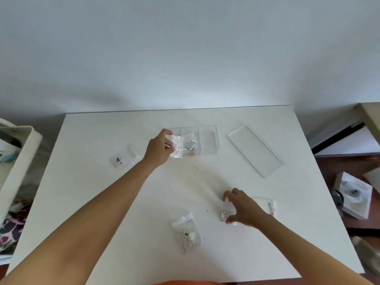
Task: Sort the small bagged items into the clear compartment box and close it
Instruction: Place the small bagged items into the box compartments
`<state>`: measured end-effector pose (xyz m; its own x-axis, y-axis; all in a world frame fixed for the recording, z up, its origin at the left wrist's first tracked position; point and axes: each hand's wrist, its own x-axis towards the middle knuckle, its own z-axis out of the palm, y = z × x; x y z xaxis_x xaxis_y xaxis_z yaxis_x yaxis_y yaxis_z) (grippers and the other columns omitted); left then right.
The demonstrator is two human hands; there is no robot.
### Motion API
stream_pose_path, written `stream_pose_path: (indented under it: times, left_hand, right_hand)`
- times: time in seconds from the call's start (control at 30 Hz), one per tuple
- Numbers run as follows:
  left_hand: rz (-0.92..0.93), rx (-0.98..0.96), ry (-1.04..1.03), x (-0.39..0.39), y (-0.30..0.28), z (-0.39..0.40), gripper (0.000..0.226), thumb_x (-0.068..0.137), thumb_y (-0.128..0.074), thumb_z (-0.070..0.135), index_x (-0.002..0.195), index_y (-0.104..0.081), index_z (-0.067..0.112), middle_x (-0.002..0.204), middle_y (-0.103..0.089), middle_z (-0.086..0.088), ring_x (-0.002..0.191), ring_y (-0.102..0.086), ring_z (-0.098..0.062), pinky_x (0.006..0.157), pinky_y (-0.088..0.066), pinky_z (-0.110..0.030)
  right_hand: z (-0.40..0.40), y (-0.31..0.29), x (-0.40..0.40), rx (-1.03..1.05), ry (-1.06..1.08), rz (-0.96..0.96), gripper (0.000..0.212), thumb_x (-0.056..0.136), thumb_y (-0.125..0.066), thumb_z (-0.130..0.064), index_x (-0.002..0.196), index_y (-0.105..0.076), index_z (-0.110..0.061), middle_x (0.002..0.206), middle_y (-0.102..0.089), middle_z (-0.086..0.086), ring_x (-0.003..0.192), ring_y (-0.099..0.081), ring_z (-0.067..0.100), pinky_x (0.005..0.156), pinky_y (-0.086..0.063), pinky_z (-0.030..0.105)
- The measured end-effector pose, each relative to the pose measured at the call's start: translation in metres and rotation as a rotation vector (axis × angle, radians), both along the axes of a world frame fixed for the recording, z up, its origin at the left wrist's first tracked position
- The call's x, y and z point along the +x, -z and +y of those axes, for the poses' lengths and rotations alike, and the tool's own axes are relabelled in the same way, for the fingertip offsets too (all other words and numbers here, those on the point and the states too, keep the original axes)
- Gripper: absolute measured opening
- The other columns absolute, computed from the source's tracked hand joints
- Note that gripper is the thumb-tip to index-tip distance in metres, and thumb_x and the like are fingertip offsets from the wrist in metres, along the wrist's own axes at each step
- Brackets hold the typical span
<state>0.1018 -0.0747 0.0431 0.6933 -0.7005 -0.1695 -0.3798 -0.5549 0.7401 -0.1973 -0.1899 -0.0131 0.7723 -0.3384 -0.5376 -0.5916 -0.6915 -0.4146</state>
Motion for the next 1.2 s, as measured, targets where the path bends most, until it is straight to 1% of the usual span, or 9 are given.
stream_pose_path:
  times: [0.2, 0.3, 0.4, 0.53, 0.63, 0.87, 0.97, 1.1, 1.2]
  left_hand:
    - [0.042, -0.080, -0.034, -0.018, 0.003, -0.050, 0.043, 0.077, -0.071, 0.008, 0.115, -0.052, 0.015, 0.081, -0.067, -0.001, 0.072, -0.061, -0.019, 0.061, -0.044, -0.018]
    - [0.062, -0.092, -0.066, -0.026, 0.007, -0.071, 0.040, 0.076, -0.072, 0.006, 0.111, -0.053, 0.011, 0.078, -0.066, -0.003, 0.068, -0.060, -0.018, 0.059, -0.046, -0.019]
    - [0.070, -0.101, -0.132, -0.033, 0.013, -0.090, 0.037, 0.076, -0.073, 0.005, 0.108, -0.053, 0.008, 0.066, -0.058, 0.005, 0.062, -0.057, -0.015, 0.047, -0.045, -0.013]
    - [0.094, -0.043, -0.203, -0.042, 0.025, -0.109, 0.037, 0.075, -0.076, 0.014, 0.104, -0.054, 0.012, 0.062, -0.056, 0.013, 0.073, -0.061, -0.021, 0.069, -0.053, -0.035]
    - [0.104, 0.024, -0.236, -0.049, 0.032, -0.116, 0.037, 0.074, -0.077, 0.020, 0.103, -0.054, 0.016, 0.062, -0.057, 0.014, 0.079, -0.064, -0.021, 0.071, -0.050, -0.033]
    - [-0.049, 0.134, -0.218, -0.057, 0.040, -0.120, 0.033, 0.075, -0.076, 0.022, 0.100, -0.055, 0.016, 0.086, -0.076, 0.002, 0.094, -0.066, -0.023, 0.090, -0.047, -0.040]
    - [-0.210, 0.150, -0.159, -0.056, 0.042, -0.117, 0.039, 0.073, -0.077, 0.027, 0.104, -0.056, 0.017, 0.103, -0.068, -0.002, 0.105, -0.058, -0.026, 0.090, -0.040, -0.041]
    - [-0.318, 0.112, -0.107, -0.045, 0.042, -0.102, 0.056, 0.069, -0.079, 0.039, 0.113, -0.054, 0.015, 0.120, -0.054, -0.008, 0.116, -0.048, -0.028, 0.092, -0.040, -0.042]
    - [-0.348, 0.076, -0.101, -0.028, 0.044, -0.080, 0.071, 0.066, -0.079, 0.046, 0.124, -0.051, 0.017, 0.133, -0.047, -0.009, 0.127, -0.042, -0.029, 0.101, -0.036, -0.046]
  right_hand:
    - [0.004, 0.004, -0.004, -0.004, 0.081, -0.043, 0.032, 0.072, -0.078, -0.025, 0.098, -0.062, -0.018, 0.105, -0.059, 0.002, 0.100, -0.052, 0.020, 0.077, -0.045, 0.029]
    - [0.006, 0.003, -0.005, -0.006, 0.096, -0.056, 0.024, 0.075, -0.076, -0.025, 0.093, -0.062, -0.016, 0.102, -0.061, 0.003, 0.098, -0.052, 0.021, 0.076, -0.046, 0.031]
    - [0.008, 0.002, -0.006, 0.017, 0.148, -0.077, 0.013, 0.081, -0.069, -0.022, 0.085, -0.059, -0.015, 0.093, -0.066, 0.007, 0.091, -0.054, 0.024, 0.072, -0.046, 0.034]
    - [0.011, 0.002, -0.010, 0.067, 0.214, -0.097, 0.012, 0.088, -0.063, -0.022, 0.084, -0.054, -0.015, 0.087, -0.066, 0.012, 0.079, -0.060, 0.031, 0.069, -0.050, 0.039]
    - [0.010, 0.002, -0.013, 0.087, 0.253, -0.145, 0.008, 0.087, -0.064, -0.017, 0.084, -0.056, -0.017, 0.089, -0.068, 0.005, 0.080, -0.061, 0.026, 0.072, -0.051, 0.038]
    - [0.002, -0.001, -0.014, 0.122, 0.425, -0.269, 0.011, 0.089, -0.065, -0.026, 0.080, -0.060, -0.021, 0.081, -0.061, 0.001, 0.066, -0.066, 0.025, 0.064, -0.052, 0.035]
    - [0.000, -0.002, -0.010, 0.163, 0.479, -0.321, 0.009, 0.089, -0.066, -0.022, 0.081, -0.062, -0.019, 0.079, -0.057, -0.002, 0.061, -0.067, 0.023, 0.059, -0.052, 0.033]
    - [-0.004, -0.007, 0.003, 0.126, 0.458, -0.378, 0.005, 0.090, -0.061, -0.016, 0.091, -0.066, -0.016, 0.082, -0.065, 0.002, 0.070, -0.061, 0.016, 0.060, -0.043, 0.011]
    - [-0.008, -0.013, 0.016, 0.148, 0.491, -0.395, 0.012, 0.087, -0.059, -0.008, 0.095, -0.063, -0.016, 0.070, -0.065, -0.002, 0.059, -0.053, 0.008, 0.055, -0.041, 0.014]
